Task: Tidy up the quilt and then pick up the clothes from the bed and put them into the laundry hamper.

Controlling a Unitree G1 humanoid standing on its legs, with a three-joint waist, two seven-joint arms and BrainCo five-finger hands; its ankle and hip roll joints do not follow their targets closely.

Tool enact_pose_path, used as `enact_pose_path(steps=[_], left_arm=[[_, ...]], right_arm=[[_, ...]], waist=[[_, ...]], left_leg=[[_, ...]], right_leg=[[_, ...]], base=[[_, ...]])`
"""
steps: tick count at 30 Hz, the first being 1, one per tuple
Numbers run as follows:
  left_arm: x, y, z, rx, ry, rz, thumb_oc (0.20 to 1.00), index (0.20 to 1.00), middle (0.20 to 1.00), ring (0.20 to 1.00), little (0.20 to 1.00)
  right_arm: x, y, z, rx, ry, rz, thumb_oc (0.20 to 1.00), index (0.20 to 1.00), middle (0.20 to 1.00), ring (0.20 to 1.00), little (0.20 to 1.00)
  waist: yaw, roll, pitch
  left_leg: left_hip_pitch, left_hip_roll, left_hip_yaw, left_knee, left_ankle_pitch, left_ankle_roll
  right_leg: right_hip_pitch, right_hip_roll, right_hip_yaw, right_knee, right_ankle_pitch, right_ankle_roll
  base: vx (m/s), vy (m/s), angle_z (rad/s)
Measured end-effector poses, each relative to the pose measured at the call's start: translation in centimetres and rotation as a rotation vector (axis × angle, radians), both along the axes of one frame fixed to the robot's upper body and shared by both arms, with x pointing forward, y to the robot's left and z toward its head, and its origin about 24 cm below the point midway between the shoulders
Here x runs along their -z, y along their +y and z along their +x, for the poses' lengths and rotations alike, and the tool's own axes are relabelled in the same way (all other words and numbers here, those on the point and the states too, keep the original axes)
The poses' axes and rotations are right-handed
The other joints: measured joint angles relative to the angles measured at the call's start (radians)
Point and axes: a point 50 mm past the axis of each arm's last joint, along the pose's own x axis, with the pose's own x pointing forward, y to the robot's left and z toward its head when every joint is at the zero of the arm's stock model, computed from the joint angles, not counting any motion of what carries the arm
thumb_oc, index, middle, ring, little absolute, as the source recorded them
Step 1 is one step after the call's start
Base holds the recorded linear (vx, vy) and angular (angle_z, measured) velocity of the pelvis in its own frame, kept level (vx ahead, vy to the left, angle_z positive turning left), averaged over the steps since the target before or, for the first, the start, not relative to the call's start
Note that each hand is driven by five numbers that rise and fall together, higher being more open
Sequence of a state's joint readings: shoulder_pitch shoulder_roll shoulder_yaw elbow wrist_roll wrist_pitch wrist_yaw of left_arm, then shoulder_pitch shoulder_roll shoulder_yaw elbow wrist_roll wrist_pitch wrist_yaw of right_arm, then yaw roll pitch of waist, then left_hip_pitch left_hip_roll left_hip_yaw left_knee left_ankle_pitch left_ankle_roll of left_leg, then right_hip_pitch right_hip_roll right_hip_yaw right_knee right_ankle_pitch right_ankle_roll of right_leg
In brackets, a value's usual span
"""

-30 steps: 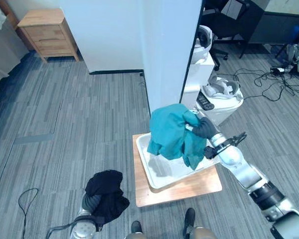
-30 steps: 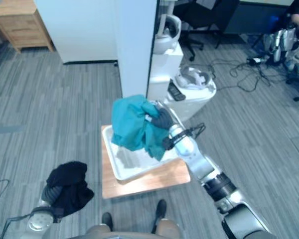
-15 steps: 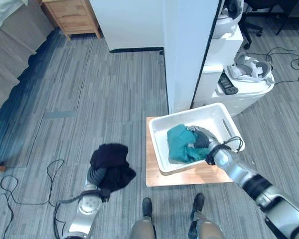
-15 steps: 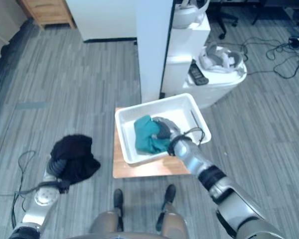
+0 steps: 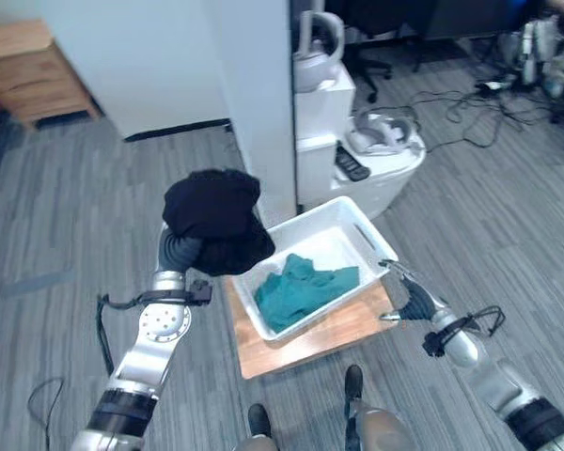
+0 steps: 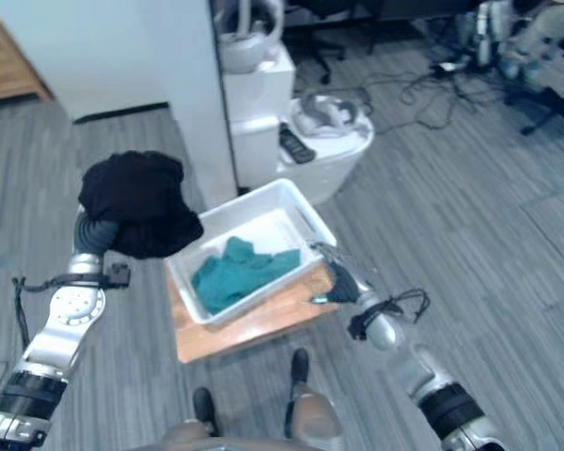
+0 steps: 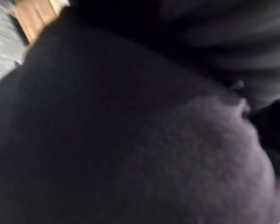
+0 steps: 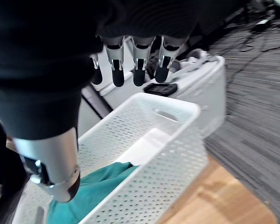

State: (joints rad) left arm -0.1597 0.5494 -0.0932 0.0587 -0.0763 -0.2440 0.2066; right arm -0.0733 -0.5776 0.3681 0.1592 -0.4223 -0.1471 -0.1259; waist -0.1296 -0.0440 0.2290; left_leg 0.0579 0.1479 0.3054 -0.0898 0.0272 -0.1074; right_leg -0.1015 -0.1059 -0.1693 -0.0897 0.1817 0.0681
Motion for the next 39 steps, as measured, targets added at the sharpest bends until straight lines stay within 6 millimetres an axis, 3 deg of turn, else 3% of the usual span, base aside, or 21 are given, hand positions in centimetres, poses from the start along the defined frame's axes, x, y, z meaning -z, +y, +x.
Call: enact_pose_path(steps=[4, 7, 10, 11, 12, 14, 17, 19, 22, 24, 29, 31, 33, 34, 35, 36, 39], left_arm=[[1.1, -0.8, 0.9, 0.025, 0.058, 0.008, 0.200, 0.200, 0.200, 0.200, 0.200], [4.0, -1.1, 1.9, -0.002, 0.190, 0.001, 0.200, 0.200, 0.200, 0.200, 0.200], [7.6, -1.6, 2.2, -0.055, 0.341, -0.051, 0.200, 0.200, 0.200, 0.200, 0.200], [9.6, -1.9, 2.0, -0.082, 0.433, -0.077, 0.310, 0.310, 0.310, 0.310, 0.310], [10.3, -2.0, 1.8, -0.091, 0.465, -0.087, 1.000, 1.000, 1.000, 1.000, 1.000], [14.4, -2.3, 0.8, -0.171, 0.642, -0.156, 1.000, 1.000, 1.000, 1.000, 1.000], [17.7, -2.0, -1.1, -0.256, 0.803, -0.271, 1.000, 1.000, 1.000, 1.000, 1.000], [18.2, -1.5, -1.6, -0.321, 0.820, -0.435, 1.000, 1.000, 1.000, 1.000, 1.000], [16.9, -1.2, -1.1, -0.327, 0.732, -0.596, 1.000, 1.000, 1.000, 1.000, 1.000], [15.6, -0.5, -0.8, -0.298, 0.673, -0.589, 1.000, 1.000, 1.000, 1.000, 1.000], [10.8, 4.4, -0.5, -0.253, 0.496, -0.381, 1.000, 1.000, 1.000, 1.000, 1.000], [8.2, 7.0, -0.6, -0.263, 0.429, -0.276, 1.000, 1.000, 1.000, 1.000, 1.000], [6.4, 7.9, -1.1, -0.250, 0.364, -0.198, 1.000, 1.000, 1.000, 1.000, 1.000], [6.1, 7.8, -1.1, -0.243, 0.345, -0.192, 1.000, 1.000, 1.000, 1.000, 1.000], [6.9, 8.1, -2.4, -0.257, 0.370, -0.169, 1.000, 1.000, 1.000, 1.000, 1.000], [7.4, 8.3, -3.1, -0.270, 0.380, -0.175, 1.000, 1.000, 1.000, 1.000, 1.000], [10.8, 8.9, -6.4, -0.322, 0.507, -0.211, 1.000, 1.000, 1.000, 1.000, 1.000]], right_arm=[[1.0, -0.8, -1.3, 0.018, 0.045, -0.008, 1.000, 1.000, 1.000, 1.000, 1.000], [1.7, -0.9, -2.1, 0.010, 0.095, -0.008, 1.000, 1.000, 1.000, 1.000, 1.000], [2.5, -0.7, -2.8, -0.004, 0.142, -0.014, 1.000, 1.000, 1.000, 1.000, 1.000], [3.0, -0.7, -3.1, -0.002, 0.170, 0.005, 1.000, 1.000, 1.000, 1.000, 1.000], [3.2, -0.6, -3.2, -0.002, 0.180, 0.008, 1.000, 1.000, 1.000, 1.000, 1.000], [4.3, -0.7, -4.0, 0.018, 0.229, 0.022, 1.000, 1.000, 1.000, 1.000, 1.000], [5.3, -1.1, -4.9, 0.047, 0.284, 0.033, 1.000, 1.000, 1.000, 1.000, 1.000], [5.6, -1.4, -5.1, 0.062, 0.300, 0.026, 1.000, 1.000, 1.000, 1.000, 1.000], [6.0, -1.9, -5.4, 0.082, 0.320, 0.012, 1.000, 1.000, 1.000, 1.000, 1.000], [6.3, -2.3, -5.3, 0.099, 0.332, 0.001, 1.000, 1.000, 1.000, 1.000, 1.000], [6.6, -3.1, -5.3, 0.124, 0.356, -0.010, 1.000, 1.000, 1.000, 1.000, 1.000], [7.3, -3.7, -5.2, 0.160, 0.387, -0.005, 1.000, 1.000, 1.000, 1.000, 1.000], [8.9, -4.5, -5.9, 0.219, 0.453, -0.014, 1.000, 1.000, 1.000, 1.000, 1.000], [9.5, -4.7, -6.3, 0.238, 0.480, -0.019, 1.000, 1.000, 1.000, 1.000, 1.000], [10.2, -4.7, -6.7, 0.261, 0.511, -0.015, 1.000, 1.000, 1.000, 1.000, 1.000], [10.6, -4.6, -6.8, 0.270, 0.524, -0.009, 1.000, 1.000, 1.000, 1.000, 1.000], [11.4, -3.4, -6.7, 0.284, 0.552, 0.024, 1.000, 1.000, 1.000, 1.000, 1.000]], waist=[[-0.077, 0.019, -0.028], [-0.136, 0.051, -0.057], [-0.151, 0.070, -0.081], [-0.173, 0.074, -0.084], [-0.178, 0.073, -0.084], [-0.198, 0.081, -0.094], [-0.217, 0.083, -0.095], [-0.212, 0.084, -0.095], [-0.189, 0.086, -0.100], [-0.158, 0.091, -0.106], [-0.112, 0.088, -0.120], [-0.089, 0.079, -0.123], [-0.052, 0.068, -0.129], [-0.054, 0.064, -0.133], [-0.008, 0.062, -0.140], [0.000, 0.060, -0.142], [0.034, 0.038, -0.150]], left_leg=[[0.033, 0.006, 0.072, 0.000, -0.018, -0.007], [0.047, 0.008, 0.125, 0.000, -0.033, -0.013], [0.046, 0.010, 0.154, 0.000, -0.043, -0.014], [0.043, 0.007, 0.168, 0.000, -0.044, -0.015], [0.043, 0.007, 0.175, 0.000, -0.045, -0.015], [0.036, 0.004, 0.183, -0.001, -0.052, -0.019], [0.033, 0.004, 0.186, 0.000, -0.053, -0.019], [0.032, 0.003, 0.185, 0.000, -0.053, -0.018], [0.036, 0.006, 0.176, 0.000, -0.053, -0.018], [0.037, 0.008, 0.170, 0.002, -0.050, -0.016], [0.053, 0.014, 0.135, -0.001, -0.049, -0.019], [0.056, 0.017, 0.105, -0.001, -0.051, -0.019], [0.055, 0.019, 0.073, 0.000, -0.048, -0.018], [0.057, 0.018, 0.063, 0.000, -0.047, -0.018], [0.051, 0.018, 0.043, 0.000, -0.039, -0.013], [0.050, 0.018, 0.034, 0.000, -0.039, -0.014], [0.047, 0.016, -0.008, 0.000, -0.031, -0.014]], right_leg=[[-0.010, 0.022, 0.062, 0.000, 0.000, 0.000], [-0.025, 0.035, 0.105, 0.000, 0.005, -0.005], [-0.045, 0.041, 0.135, 0.000, 0.001, 0.000], [-0.057, 0.043, 0.149, 0.000, 0.007, -0.002], [-0.060, 0.044, 0.153, 0.000, 0.007, -0.001], [-0.075, 0.045, 0.166, 0.000, 0.003, 0.007], [-0.078, 0.044, 0.168, 0.000, 0.003, 0.007], [-0.079, 0.043, 0.167, 0.000, 0.007, 0.003], [-0.069, 0.043, 0.158, 0.001, 0.017, -0.002], [-0.060, 0.042, 0.146, 0.006, 0.021, -0.007], [-0.018, 0.038, 0.107, 0.000, -0.010, -0.006], [0.002, 0.029, 0.067, 0.000, -0.020, -0.005], [0.020, 0.023, 0.031, 0.000, -0.023, -0.007], [0.022, 0.022, 0.022, 0.000, -0.023, -0.008], [0.031, 0.017, 0.007, 0.000, -0.026, -0.007], [0.036, 0.015, -0.003, 0.000, -0.024, -0.005], [0.049, 0.009, -0.039, 0.000, -0.018, -0.007]], base=[[0.05, 0.019, -0.50], [0.01, 0.005, -0.43], [0.01, 0.014, -0.35], [0.10, 0.052, -0.26], [0.11, 0.054, -0.26], [0.06, 0.030, -0.17], [0.00, -0.005, -0.04], [0.00, -0.034, 0.02], [-0.04, -0.049, 0.09], [-0.09, -0.091, 0.12], [-0.01, -0.029, 0.22], [-0.04, -0.027, 0.31], [-0.02, -0.011, 0.42], [-0.03, -0.012, 0.50], [-0.03, -0.013, 0.35], [-0.03, 0.004, 0.44], [-0.02, 0.020, 0.36]])
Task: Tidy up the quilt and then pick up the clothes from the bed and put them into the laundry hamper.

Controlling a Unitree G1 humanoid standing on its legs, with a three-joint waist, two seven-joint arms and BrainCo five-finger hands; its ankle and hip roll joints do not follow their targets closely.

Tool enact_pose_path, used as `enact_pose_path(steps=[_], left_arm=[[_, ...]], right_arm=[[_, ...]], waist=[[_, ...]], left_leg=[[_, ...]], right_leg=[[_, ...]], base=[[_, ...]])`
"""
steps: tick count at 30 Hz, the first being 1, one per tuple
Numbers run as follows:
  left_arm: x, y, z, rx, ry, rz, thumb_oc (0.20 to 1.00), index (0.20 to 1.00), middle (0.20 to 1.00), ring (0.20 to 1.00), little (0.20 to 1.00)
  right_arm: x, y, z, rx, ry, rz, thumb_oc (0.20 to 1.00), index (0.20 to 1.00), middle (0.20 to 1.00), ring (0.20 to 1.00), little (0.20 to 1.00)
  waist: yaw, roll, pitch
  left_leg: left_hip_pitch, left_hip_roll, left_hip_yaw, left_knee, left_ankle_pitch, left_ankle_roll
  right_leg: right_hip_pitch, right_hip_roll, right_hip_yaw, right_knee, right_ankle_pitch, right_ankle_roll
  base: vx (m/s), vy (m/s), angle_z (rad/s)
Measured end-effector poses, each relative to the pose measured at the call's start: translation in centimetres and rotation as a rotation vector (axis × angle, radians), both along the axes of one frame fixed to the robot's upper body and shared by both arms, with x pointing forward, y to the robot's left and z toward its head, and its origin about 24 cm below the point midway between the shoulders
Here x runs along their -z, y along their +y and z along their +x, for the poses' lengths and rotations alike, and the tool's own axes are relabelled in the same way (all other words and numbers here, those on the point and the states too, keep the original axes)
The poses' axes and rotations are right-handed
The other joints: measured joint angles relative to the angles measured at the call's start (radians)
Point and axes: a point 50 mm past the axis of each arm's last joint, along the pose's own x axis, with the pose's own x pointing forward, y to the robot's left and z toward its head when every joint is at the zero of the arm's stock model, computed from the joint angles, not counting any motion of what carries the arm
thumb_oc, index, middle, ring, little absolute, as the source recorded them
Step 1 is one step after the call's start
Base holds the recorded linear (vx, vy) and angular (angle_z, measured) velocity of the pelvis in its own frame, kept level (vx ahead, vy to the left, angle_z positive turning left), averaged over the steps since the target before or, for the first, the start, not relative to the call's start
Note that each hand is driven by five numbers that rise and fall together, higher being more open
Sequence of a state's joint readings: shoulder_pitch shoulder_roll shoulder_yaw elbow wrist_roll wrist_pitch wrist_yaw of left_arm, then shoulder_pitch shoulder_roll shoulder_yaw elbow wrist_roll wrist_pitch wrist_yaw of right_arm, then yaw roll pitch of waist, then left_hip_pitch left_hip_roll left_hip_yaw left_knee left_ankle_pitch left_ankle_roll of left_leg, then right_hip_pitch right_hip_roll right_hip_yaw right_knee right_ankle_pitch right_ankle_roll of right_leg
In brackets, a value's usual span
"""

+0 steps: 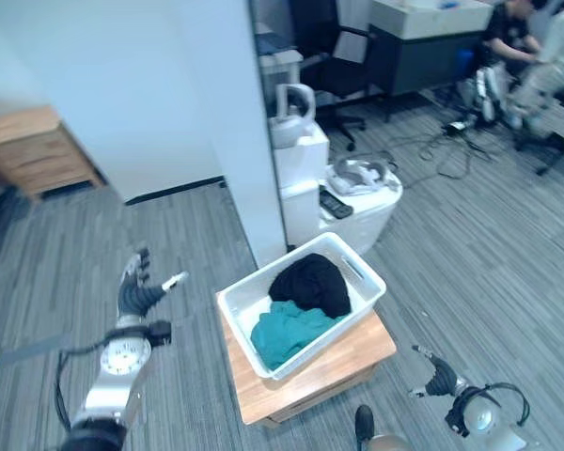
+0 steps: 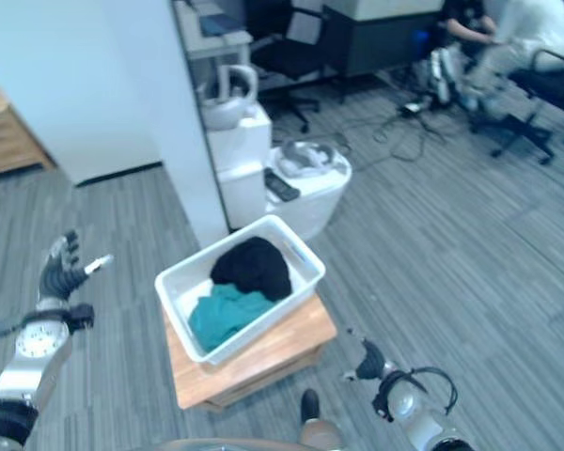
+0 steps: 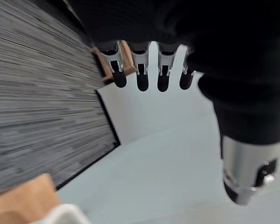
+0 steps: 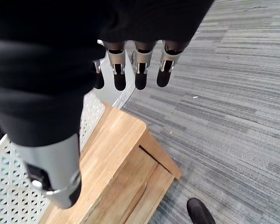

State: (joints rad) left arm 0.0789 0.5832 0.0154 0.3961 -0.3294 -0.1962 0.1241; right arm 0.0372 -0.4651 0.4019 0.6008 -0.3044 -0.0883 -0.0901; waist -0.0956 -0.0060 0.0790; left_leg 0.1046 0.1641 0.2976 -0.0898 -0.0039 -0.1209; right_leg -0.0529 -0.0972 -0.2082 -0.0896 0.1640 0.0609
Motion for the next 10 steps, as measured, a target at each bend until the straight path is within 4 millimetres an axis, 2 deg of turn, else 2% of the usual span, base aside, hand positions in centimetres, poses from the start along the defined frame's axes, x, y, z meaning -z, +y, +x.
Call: enact_pose_path(steps=[2, 5, 7, 8, 10], left_arm=[[4.1, -0.3, -3.5, -0.026, 0.190, -0.044, 1.000, 1.000, 1.000, 1.000, 1.000], [8.6, -0.8, -7.7, -0.112, 0.395, -0.126, 1.000, 1.000, 1.000, 1.000, 1.000], [10.9, -1.3, -10.2, -0.157, 0.529, -0.165, 1.000, 1.000, 1.000, 1.000, 1.000], [11.7, -1.7, -11.6, -0.161, 0.587, -0.177, 1.000, 1.000, 1.000, 1.000, 1.000], [13.5, -2.2, -13.7, -0.210, 0.694, -0.195, 1.000, 1.000, 1.000, 1.000, 1.000]], right_arm=[[0.1, 0.9, 0.5, 0.007, -0.011, 0.024, 1.000, 1.000, 1.000, 1.000, 1.000], [0.6, 1.3, 1.1, 0.030, 0.006, 0.026, 1.000, 1.000, 1.000, 1.000, 1.000], [1.1, 1.4, 1.2, 0.051, 0.032, 0.019, 1.000, 1.000, 1.000, 1.000, 1.000], [1.4, 1.5, 1.1, 0.054, 0.041, 0.021, 1.000, 1.000, 1.000, 1.000, 1.000], [2.0, 1.6, 1.0, 0.075, 0.076, 0.012, 1.000, 1.000, 1.000, 1.000, 1.000]], waist=[[0.017, -0.020, -0.006], [0.040, -0.032, -0.012], [0.046, -0.037, -0.013], [0.070, -0.040, -0.013], [0.070, -0.033, -0.013]], left_leg=[[0.003, -0.002, -0.020, 0.000, -0.001, 0.002], [-0.017, -0.009, -0.049, 0.000, 0.001, 0.005], [-0.016, -0.014, -0.064, 0.006, 0.003, 0.008], [-0.028, -0.015, -0.068, 0.001, 0.006, 0.010], [-0.027, -0.019, -0.084, 0.000, 0.006, 0.011]], right_leg=[[0.016, -0.006, -0.018, 0.000, -0.001, 0.001], [0.023, -0.018, -0.045, 0.000, -0.006, 0.007], [0.025, -0.021, -0.056, 0.000, -0.008, 0.008], [0.023, -0.026, -0.064, 0.000, -0.008, 0.009], [0.032, -0.030, -0.071, 0.000, -0.009, 0.010]], base=[[-0.02, 0.043, 0.34], [-0.01, 0.037, 0.31], [0.00, 0.030, 0.23], [0.00, 0.034, 0.18], [0.00, 0.044, 0.14]])
